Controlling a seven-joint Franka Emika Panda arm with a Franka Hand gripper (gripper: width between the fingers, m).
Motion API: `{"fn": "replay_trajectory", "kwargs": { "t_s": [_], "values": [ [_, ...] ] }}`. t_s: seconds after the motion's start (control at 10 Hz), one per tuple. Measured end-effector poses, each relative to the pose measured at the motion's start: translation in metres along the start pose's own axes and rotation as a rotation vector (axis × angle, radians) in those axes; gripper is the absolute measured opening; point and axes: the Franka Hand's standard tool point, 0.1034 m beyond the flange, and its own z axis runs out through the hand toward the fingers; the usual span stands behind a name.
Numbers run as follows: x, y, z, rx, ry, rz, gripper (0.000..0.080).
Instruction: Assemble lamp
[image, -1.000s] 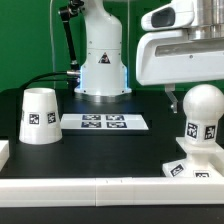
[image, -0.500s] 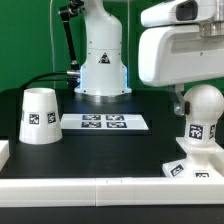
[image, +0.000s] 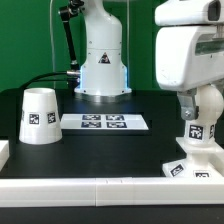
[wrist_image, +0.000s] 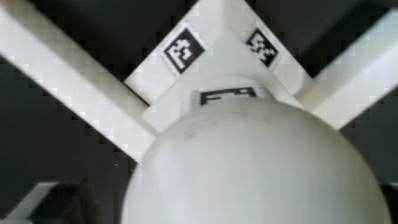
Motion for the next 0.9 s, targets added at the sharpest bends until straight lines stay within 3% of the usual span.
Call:
{"fn": "replay_trajectory", "kwargs": {
  "t_s": [0.9],
  "values": [
    [0.003,-0.0057,0.0022,-0.023,-0.052,-0.551,0.0698]
  ]
}}
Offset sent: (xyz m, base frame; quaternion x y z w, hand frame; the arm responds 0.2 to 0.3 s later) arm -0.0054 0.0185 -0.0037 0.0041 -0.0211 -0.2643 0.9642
